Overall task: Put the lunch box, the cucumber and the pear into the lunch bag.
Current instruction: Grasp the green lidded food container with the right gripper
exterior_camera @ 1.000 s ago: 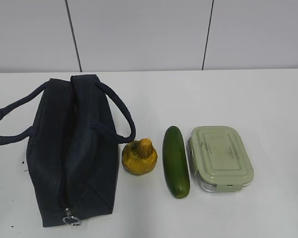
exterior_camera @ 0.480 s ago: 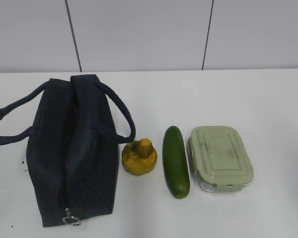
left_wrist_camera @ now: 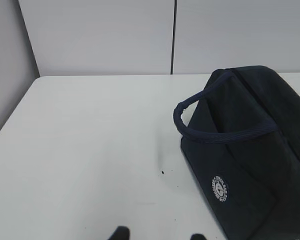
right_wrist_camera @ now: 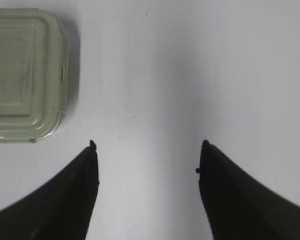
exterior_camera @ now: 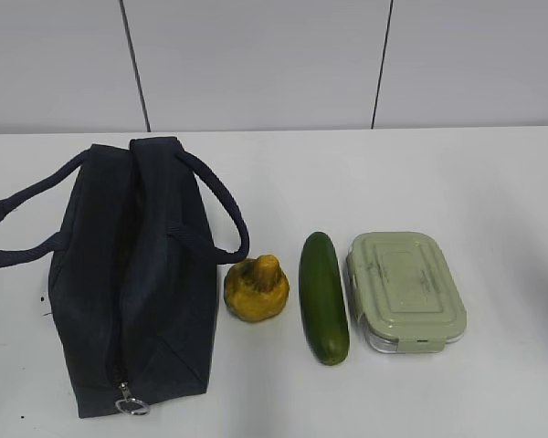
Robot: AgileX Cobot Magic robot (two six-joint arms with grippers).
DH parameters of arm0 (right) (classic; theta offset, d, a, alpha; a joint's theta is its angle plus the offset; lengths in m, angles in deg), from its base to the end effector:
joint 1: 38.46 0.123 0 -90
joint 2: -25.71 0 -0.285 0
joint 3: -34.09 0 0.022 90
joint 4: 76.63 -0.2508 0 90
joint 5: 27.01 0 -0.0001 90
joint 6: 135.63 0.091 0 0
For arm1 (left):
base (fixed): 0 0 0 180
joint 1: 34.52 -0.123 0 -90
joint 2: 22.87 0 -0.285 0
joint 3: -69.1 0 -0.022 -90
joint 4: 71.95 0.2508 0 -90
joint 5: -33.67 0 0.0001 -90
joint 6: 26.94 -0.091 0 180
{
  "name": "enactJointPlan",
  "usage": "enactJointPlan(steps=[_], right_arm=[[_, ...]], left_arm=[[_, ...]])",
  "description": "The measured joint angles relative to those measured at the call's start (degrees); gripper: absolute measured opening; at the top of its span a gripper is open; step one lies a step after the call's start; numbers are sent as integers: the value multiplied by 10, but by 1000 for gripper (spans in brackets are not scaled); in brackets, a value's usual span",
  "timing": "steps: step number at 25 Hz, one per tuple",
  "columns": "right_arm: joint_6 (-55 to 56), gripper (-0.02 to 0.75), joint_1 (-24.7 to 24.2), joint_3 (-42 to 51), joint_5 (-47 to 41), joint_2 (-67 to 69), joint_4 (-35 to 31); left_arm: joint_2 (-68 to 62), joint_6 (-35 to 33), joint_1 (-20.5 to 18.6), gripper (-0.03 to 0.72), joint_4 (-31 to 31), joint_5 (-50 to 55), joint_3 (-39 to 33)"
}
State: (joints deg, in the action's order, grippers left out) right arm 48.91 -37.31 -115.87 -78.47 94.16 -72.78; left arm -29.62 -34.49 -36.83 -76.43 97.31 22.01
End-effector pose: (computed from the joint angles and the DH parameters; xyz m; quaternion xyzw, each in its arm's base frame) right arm 0.1922 -0.0009 0.2941 0.0152 0.9652 -0.0179 0.2603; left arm -0.0127 -0.0069 0.2804 0.0424 0.8531 0.0058 0.5200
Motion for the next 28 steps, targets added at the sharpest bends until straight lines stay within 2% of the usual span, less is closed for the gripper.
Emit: enactJointPlan(steps=[7,12,16,18,21,24,28], right_arm=[[0,468,0,-44,-7,77,0],[-8,351,0,-86,-5,133,-17],[-56,247,0,-118,-4,180,-78],[-83,230,-1,-129,-3,200,-115],[-150,223,-22,-137,-2,227,-205],[-243,220,-71,-140,-14,258,-336],[-351,219,-134,-140,-46,300,-472]], left_arm=[[0,0,0,236,0,0,0],[0,0,0,236,0,0,0],[0,0,0,236,0,0,0],[0,0,0,236,0,0,0],[0,0,0,236,0,0,0],[0,0,0,236,0,0,0],[0,0,0,236,0,0,0]])
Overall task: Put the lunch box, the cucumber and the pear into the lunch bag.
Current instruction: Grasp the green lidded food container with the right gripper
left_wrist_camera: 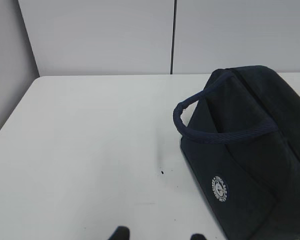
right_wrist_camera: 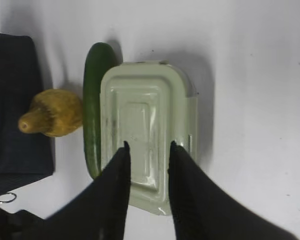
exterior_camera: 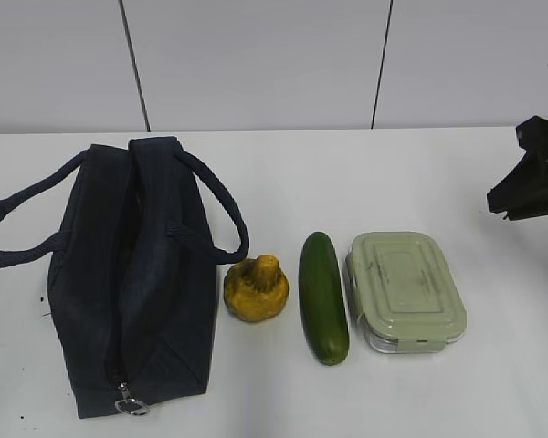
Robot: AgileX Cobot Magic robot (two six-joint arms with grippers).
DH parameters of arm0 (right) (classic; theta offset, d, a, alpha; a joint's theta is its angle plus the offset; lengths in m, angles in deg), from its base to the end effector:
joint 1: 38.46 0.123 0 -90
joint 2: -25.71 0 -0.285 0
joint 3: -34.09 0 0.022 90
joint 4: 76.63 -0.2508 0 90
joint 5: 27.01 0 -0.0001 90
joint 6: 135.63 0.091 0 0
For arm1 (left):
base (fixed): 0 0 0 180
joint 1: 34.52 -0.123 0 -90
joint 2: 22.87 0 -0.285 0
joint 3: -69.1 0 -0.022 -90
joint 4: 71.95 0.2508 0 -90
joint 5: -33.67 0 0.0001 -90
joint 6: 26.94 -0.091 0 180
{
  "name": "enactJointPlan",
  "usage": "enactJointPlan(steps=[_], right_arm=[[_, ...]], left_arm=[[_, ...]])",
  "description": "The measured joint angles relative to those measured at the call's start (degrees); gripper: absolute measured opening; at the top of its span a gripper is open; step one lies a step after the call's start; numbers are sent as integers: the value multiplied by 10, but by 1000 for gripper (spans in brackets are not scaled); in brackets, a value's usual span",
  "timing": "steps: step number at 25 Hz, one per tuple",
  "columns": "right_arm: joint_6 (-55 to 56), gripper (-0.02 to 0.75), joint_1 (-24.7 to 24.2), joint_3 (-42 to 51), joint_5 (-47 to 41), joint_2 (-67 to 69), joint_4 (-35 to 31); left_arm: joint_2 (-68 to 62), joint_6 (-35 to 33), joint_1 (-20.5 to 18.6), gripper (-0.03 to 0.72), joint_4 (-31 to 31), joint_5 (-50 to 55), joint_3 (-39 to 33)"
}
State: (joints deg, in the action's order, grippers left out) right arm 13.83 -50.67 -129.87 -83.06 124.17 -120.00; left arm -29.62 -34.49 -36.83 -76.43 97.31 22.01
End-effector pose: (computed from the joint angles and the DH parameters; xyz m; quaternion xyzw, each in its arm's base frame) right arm 0.3068 -0.0133 0.2499 0.0306 0.9430 0.2724 0.1888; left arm -0.0127 -0.0069 0.2804 0.0424 0.8531 0.0058 0.5200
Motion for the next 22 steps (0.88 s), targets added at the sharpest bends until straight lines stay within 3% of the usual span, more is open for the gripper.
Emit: enactJointPlan(steps=[6,22], right_arm=[[-89,219,-29,-1,-87,78,-76],[-132,218,-31,-6,-88,129,-83]], left_arm=[[0,0,0,236,0,0,0],[0,0,0,236,0,0,0]])
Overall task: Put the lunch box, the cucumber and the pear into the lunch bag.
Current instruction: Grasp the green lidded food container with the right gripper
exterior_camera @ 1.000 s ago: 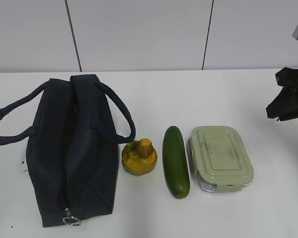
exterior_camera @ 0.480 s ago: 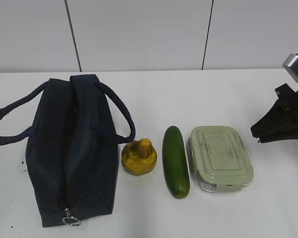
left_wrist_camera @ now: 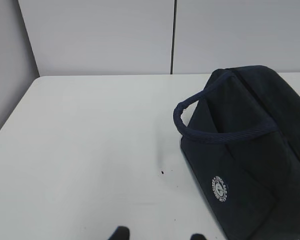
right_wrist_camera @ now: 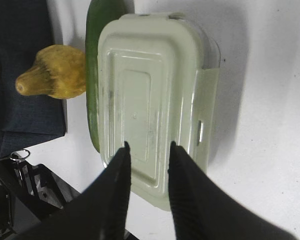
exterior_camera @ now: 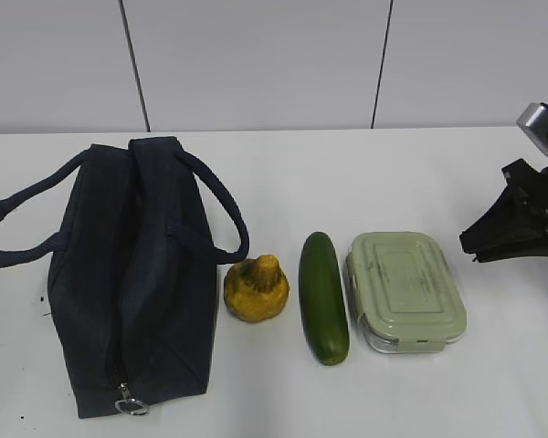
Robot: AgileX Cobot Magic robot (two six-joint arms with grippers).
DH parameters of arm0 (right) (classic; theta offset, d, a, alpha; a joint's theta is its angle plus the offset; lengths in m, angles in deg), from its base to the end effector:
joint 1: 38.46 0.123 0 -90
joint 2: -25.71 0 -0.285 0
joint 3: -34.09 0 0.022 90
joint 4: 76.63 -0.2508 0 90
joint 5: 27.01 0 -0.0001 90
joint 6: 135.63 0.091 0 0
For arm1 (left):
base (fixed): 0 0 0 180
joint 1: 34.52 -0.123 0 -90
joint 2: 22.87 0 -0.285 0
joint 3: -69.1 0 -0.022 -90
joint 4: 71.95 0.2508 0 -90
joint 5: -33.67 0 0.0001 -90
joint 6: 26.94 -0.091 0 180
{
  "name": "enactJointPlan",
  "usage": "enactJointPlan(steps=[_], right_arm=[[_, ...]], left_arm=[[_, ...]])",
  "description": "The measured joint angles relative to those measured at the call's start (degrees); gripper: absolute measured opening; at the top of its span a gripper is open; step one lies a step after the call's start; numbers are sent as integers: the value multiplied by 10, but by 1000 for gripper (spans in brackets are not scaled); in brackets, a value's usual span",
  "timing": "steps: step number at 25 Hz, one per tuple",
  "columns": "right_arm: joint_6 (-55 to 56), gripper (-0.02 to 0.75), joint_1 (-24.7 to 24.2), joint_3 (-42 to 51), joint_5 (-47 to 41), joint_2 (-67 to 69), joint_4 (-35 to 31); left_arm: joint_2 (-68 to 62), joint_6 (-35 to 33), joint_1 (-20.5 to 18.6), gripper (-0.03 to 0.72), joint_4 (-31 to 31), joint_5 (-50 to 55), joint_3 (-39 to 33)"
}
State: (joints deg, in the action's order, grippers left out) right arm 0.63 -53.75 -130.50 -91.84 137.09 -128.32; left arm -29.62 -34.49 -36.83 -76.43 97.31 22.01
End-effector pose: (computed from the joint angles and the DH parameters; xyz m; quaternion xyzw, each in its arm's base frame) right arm 0.3240 -0.0216 0.1918 -0.0025 0.9230 0.3701 0.1048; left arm -0.0127 -0.0069 0.2804 0.0424 0.8531 0.0058 0.5200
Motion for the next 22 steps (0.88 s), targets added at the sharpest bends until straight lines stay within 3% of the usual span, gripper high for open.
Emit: enactJointPlan(steps=[10,13,15,17,22], right_arm=[[-6,244,0,0,1,1,2],[-12,372,0,0,0,9,2],[-19,519,0,0,-1,18,4],[-27,613,0,-2,-3,30,4],[-41,655,0,-16,-15,67,4]], left_arm=[[0,0,0,236,0,0,0],[0,0,0,236,0,0,0],[0,0,0,236,0,0,0],[0,0,0,236,0,0,0],[0,0,0,236,0,0,0]])
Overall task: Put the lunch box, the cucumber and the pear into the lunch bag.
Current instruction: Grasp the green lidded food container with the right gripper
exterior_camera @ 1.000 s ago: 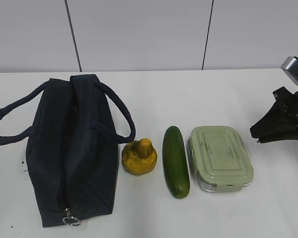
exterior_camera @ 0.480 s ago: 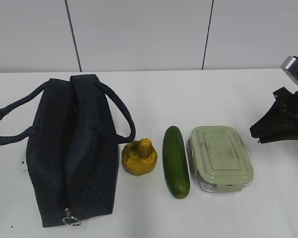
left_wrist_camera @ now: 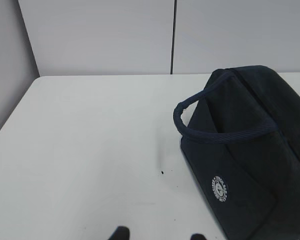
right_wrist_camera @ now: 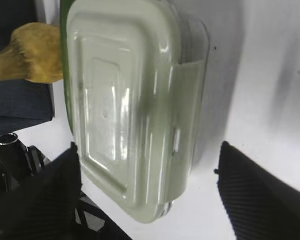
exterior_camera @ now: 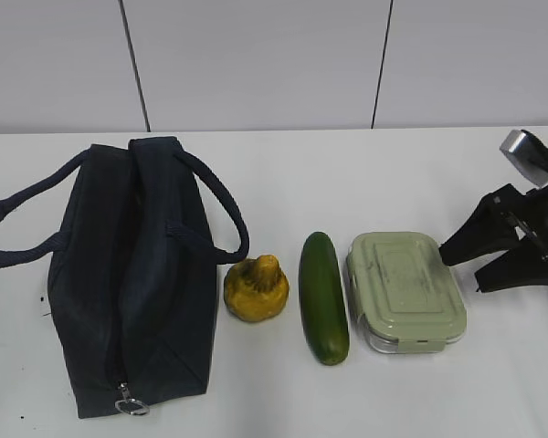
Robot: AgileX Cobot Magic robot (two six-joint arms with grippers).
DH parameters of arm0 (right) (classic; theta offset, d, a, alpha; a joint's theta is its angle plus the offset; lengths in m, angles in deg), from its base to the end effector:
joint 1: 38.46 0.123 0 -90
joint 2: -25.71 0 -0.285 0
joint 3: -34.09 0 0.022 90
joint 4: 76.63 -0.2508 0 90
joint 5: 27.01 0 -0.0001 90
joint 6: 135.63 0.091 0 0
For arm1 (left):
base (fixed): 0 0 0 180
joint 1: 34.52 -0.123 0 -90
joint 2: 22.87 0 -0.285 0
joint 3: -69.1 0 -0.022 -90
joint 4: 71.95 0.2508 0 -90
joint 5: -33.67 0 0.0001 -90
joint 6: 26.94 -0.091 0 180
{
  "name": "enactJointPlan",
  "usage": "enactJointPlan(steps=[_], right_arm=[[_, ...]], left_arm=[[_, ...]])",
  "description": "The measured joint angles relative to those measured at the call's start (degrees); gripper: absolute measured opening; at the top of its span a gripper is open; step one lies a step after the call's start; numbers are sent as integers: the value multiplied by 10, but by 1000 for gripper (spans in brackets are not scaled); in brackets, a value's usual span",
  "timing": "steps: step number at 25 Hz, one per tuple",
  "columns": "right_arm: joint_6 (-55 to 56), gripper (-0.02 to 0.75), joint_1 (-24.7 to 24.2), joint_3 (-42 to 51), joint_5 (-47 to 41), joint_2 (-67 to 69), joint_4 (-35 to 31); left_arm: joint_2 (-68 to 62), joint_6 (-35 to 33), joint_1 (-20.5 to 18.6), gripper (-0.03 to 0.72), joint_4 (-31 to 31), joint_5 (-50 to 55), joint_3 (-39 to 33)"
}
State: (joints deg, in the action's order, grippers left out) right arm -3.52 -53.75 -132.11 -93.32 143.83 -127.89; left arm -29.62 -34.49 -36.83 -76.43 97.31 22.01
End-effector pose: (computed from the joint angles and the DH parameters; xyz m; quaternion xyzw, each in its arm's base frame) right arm 0.3335 -0.0237 0.1600 -0.0249 0.9202 0.3845 0.0688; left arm -0.0127 -0.0069 0.2804 0.0424 0.8531 0.0058 0.5200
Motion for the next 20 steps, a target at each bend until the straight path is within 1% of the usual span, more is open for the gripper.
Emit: enactJointPlan(steps=[6,11,20], right_arm=[[-7,654,0,-39,-7,56,-2],[-20,636,0,-69,-7,85,-9],[-45,589,0,-70,-7,97,-6]], left_arm=[[0,0,0,236,0,0,0],[0,0,0,236,0,0,0],[0,0,0,236,0,0,0]])
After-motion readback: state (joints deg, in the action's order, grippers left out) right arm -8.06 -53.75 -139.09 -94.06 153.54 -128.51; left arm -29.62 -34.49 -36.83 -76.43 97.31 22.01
